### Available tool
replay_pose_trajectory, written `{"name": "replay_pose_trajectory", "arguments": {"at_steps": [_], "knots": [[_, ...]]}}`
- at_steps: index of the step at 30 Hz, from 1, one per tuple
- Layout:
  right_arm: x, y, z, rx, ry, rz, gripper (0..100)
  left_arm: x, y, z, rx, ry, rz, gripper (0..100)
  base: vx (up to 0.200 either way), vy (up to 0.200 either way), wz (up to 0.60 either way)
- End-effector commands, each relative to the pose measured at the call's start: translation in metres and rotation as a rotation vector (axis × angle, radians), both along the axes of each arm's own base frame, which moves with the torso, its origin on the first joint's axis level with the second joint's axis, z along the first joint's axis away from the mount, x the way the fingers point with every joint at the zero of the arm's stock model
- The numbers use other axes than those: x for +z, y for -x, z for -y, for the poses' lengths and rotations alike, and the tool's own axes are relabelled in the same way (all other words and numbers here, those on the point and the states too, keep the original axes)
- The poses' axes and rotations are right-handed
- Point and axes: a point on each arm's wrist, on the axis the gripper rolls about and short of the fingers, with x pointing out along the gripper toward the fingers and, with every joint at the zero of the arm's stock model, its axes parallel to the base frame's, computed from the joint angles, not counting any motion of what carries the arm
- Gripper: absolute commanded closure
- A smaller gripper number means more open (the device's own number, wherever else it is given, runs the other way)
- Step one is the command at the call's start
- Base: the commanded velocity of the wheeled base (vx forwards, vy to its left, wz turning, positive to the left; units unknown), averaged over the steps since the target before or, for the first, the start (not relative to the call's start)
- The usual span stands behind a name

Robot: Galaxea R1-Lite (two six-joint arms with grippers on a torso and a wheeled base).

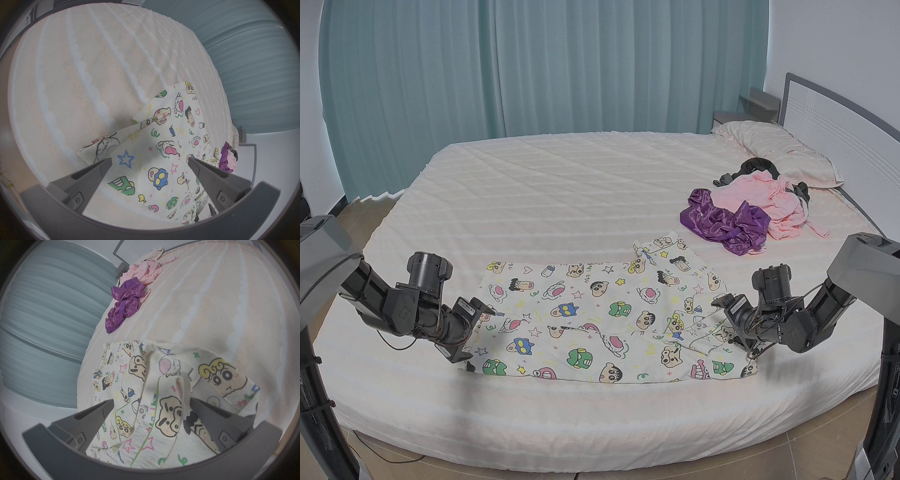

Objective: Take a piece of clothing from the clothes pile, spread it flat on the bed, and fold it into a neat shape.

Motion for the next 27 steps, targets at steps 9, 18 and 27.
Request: {"name": "replay_pose_trajectory", "arguments": {"at_steps": [9,18,27], "knots": [[-0.008,-0.003,0.002,0.002,0.013,-0.017,100,0.0,0.001,0.002,-0.005,0.0,0.001,0,0.0,0.0,0.0],[0.018,0.008,0.005,0.006,0.015,0.005,100,0.001,0.001,0.002,-0.004,0.001,0.002,0,0.0,0.0,0.0],[0.026,0.016,0.006,0.026,0.048,-0.032,100,0.002,0.001,0.002,-0.004,0.002,0.003,0,0.0,0.0,0.0]]}}
